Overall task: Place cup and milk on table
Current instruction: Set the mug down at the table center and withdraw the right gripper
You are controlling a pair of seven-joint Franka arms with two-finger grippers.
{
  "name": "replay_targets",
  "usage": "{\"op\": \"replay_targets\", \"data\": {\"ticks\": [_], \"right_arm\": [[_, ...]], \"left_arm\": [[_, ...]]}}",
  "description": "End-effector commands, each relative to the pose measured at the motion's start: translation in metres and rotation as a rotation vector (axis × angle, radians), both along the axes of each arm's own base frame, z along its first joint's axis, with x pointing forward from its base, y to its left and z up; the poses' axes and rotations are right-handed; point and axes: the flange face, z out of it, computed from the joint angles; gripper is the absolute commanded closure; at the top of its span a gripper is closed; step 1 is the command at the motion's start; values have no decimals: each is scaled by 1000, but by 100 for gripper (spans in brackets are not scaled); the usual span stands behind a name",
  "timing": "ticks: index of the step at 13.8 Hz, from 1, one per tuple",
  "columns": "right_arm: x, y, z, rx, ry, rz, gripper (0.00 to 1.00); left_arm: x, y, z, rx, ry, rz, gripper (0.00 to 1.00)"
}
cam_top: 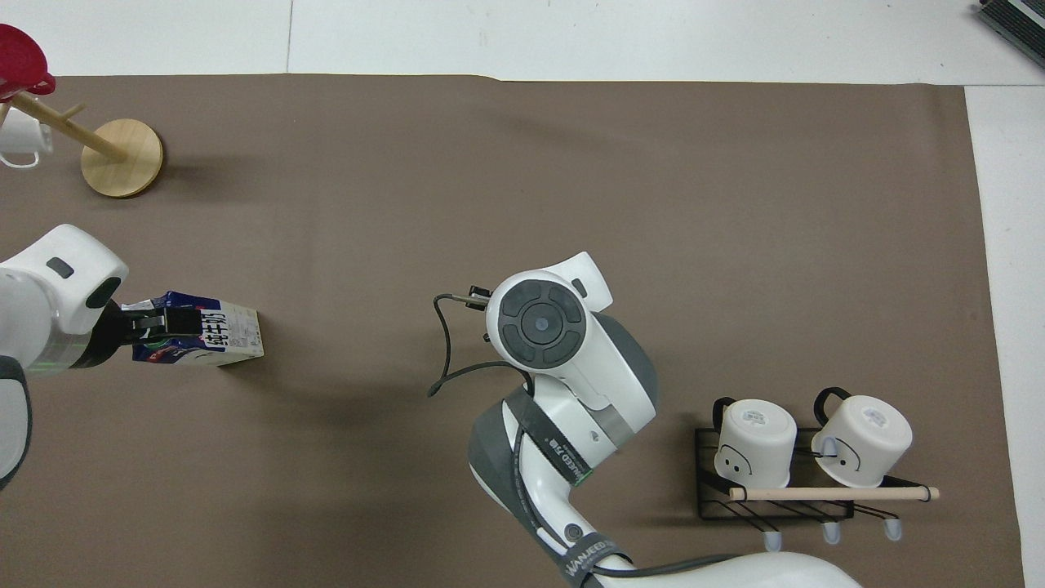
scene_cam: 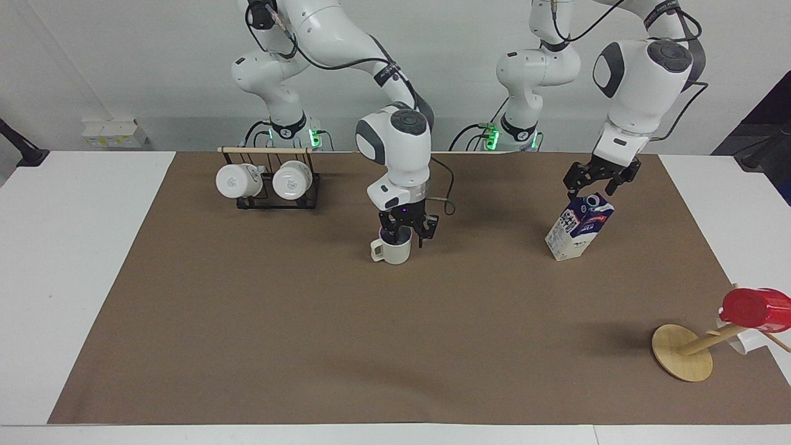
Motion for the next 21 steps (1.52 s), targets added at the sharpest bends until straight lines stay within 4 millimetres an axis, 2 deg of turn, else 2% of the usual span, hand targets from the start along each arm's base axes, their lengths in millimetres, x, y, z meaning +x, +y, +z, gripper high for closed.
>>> {"op": "replay_targets", "data": {"ticks": [1, 4, 8, 11, 14, 15, 18, 21], "right_arm": [[0, -41, 63, -7, -9, 36, 0], [3, -76, 93, -21, 2, 60, 0], [15, -145, 129, -45, 5, 103, 0], [9, -193, 157, -55, 42, 146, 0], [3, -233, 174, -70, 77, 172, 0], [2, -246, 178, -74, 89, 177, 0], [-4, -292, 188, -81, 130, 189, 0], [-8, -330, 187, -82, 175, 177, 0]], "left_arm": [[-7, 6, -4, -1, -27, -14, 0], [-4, 6, -10, -2, -39, -13, 0], [-2, 4, -14, -3, -41, -21, 0], [-1, 9, -17, 4, -42, -87, 28], [-1, 12, -17, 6, -39, -100, 46], [-1, 12, -17, 6, -38, -100, 49], [1, 12, -14, 5, -35, -93, 49], [8, 1, 11, 0, -44, -79, 49]]}}
